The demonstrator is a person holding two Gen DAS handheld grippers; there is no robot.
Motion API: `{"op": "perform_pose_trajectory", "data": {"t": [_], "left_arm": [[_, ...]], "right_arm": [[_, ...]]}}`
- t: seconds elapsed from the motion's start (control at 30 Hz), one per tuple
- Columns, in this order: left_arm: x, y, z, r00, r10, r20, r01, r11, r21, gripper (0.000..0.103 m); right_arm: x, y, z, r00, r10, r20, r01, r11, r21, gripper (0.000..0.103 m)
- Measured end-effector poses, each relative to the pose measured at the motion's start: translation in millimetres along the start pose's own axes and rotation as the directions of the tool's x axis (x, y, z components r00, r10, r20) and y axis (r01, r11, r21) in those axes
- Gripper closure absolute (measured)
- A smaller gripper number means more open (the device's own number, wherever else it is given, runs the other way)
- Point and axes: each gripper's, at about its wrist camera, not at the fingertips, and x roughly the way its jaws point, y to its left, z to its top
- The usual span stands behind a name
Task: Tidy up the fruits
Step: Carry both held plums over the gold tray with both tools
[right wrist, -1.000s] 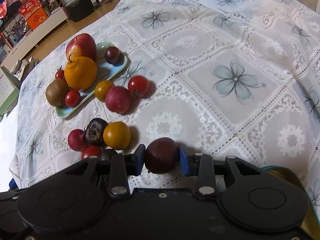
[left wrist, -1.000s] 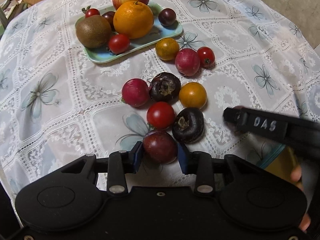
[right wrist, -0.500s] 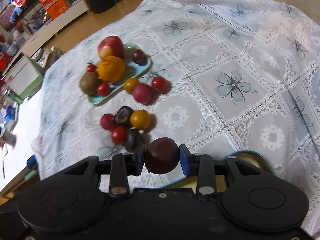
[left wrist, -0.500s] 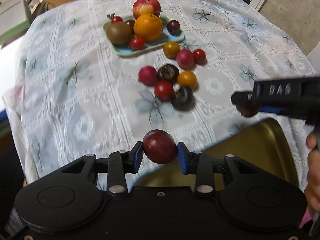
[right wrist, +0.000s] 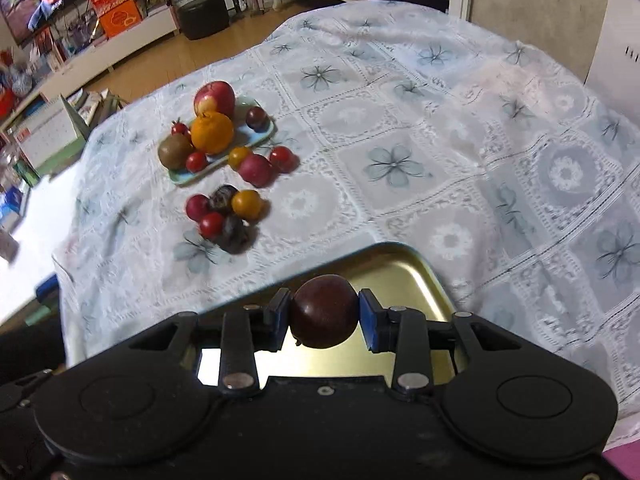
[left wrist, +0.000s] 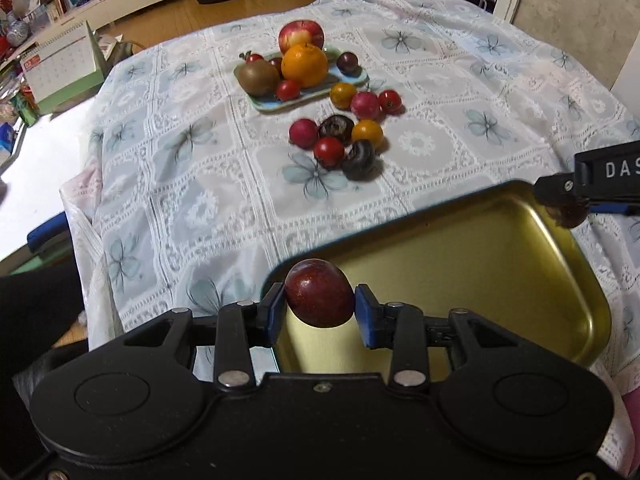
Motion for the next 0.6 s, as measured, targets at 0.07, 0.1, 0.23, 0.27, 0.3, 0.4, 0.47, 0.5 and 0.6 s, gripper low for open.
{"op": "perform_pose_trajectory", "data": {"t": [0.07, 0.1, 0.23, 0.27, 0.3, 0.4, 0.47, 0.5, 0.6], "left_arm": [[3, 0, -4, 1.0, -0.005, -0.017, 0.005, 1.0, -0.016, 0.058], [6, -1, -5, 1.0, -0.008, -0.03, 0.007, 1.0, -0.021, 0.058], [14, -1, -11, 0.998, 0.0, -0.061, -0.001, 1.0, -0.022, 0.058], [15, 0, -12, 0.998, 0.005, -0.063, -0.007, 1.0, -0.024, 0.058], [16, 1, -13, 0.998, 0.01, -0.063, -0.011, 1.0, -0.026, 0.058], [18, 5, -14, 0.997, 0.016, -0.069, -0.019, 0.999, -0.04, 0.058], [19, 9, -13, 0.997, 0.01, -0.072, -0.014, 0.999, -0.052, 0.058], [19, 10, -13, 0.997, 0.007, -0.073, -0.011, 0.998, -0.057, 0.058], [20, 11, -12, 0.997, 0.001, -0.075, -0.006, 0.998, -0.06, 0.058]], "right_arm": [[-2, 0, -4, 1.0, -0.018, 0.021, 0.018, 0.999, -0.029, 0.066], [-1, 0, -6, 1.0, -0.015, 0.027, 0.016, 0.999, -0.045, 0.066], [18, 0, -12, 0.999, 0.034, -0.029, -0.037, 0.996, -0.087, 0.066], [25, 1, -14, 0.998, 0.025, -0.05, -0.029, 0.995, -0.092, 0.066], [31, 2, -15, 0.998, 0.004, -0.065, -0.011, 0.995, -0.103, 0.066], [42, 8, -19, 0.994, -0.066, -0.082, 0.053, 0.987, -0.148, 0.066], [43, 6, -19, 0.994, -0.065, -0.084, 0.052, 0.987, -0.153, 0.066], [43, 5, -19, 0.995, -0.055, -0.088, 0.042, 0.988, -0.149, 0.066], [42, 2, -19, 0.995, -0.029, -0.093, 0.016, 0.991, -0.134, 0.066]]}}
